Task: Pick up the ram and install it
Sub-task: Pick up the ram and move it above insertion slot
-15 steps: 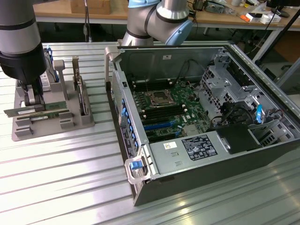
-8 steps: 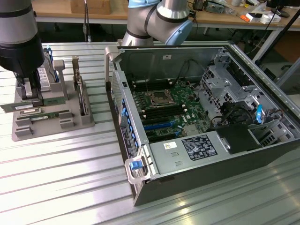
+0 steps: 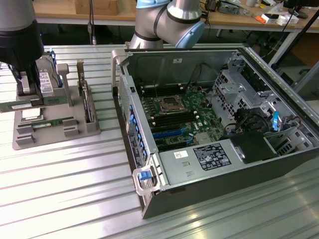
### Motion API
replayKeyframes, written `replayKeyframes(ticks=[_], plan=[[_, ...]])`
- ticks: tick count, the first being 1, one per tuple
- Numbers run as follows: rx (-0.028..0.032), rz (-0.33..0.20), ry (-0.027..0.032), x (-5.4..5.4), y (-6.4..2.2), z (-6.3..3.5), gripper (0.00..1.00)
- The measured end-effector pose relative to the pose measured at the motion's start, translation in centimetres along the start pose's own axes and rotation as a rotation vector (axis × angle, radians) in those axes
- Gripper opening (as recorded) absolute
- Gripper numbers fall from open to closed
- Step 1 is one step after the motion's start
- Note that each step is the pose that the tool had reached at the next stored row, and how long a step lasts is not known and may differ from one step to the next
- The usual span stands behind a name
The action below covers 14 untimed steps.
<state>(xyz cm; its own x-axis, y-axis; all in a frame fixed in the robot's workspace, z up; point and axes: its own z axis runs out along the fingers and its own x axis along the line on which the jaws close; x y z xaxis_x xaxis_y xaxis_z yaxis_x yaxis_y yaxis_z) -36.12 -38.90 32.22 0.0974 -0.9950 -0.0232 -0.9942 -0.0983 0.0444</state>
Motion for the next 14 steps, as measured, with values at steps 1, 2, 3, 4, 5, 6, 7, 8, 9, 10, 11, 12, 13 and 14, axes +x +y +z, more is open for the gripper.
replayKeyframes(ticks=[1,2,3,4,5,6,7,8,9,10,11,12,13,14], plan=[[0.0001,0.000,0.0000,0.0,0.02,-0.37,0.14],[0.0000,0.000,0.0000,0.0,0.03,-0.71,0.14],[0.0000,0.000,0.0000,0.0,0.04,-0.99,0.14],[0.0001,0.000,0.0000,0.0,0.06,-1.33,0.14],[0.0001,0.000,0.0000,0.0,0.07,-1.58,0.14],[0.0000,0.000,0.0000,0.0,0.08,-1.82,0.14],[0.0000,0.000,0.0000,0.0,0.08,-2.07,0.14],[0.0000,0.000,0.0000,0.0,0.08,-2.25,0.14],[0.0001,0.000,0.0000,-0.1,0.08,-2.51,0.14],[0.0000,0.000,0.0000,-0.1,0.09,-2.88,0.14],[0.0000,0.000,0.0000,-0.1,0.09,-3.16,0.14],[0.0000,0.000,0.0000,-0.1,0.10,-3.37,0.14],[0.0001,0.000,0.0000,-0.1,0.09,-3.57,0.14],[0.0001,0.000,-0.0001,-0.1,0.10,-3.75,0.14]])
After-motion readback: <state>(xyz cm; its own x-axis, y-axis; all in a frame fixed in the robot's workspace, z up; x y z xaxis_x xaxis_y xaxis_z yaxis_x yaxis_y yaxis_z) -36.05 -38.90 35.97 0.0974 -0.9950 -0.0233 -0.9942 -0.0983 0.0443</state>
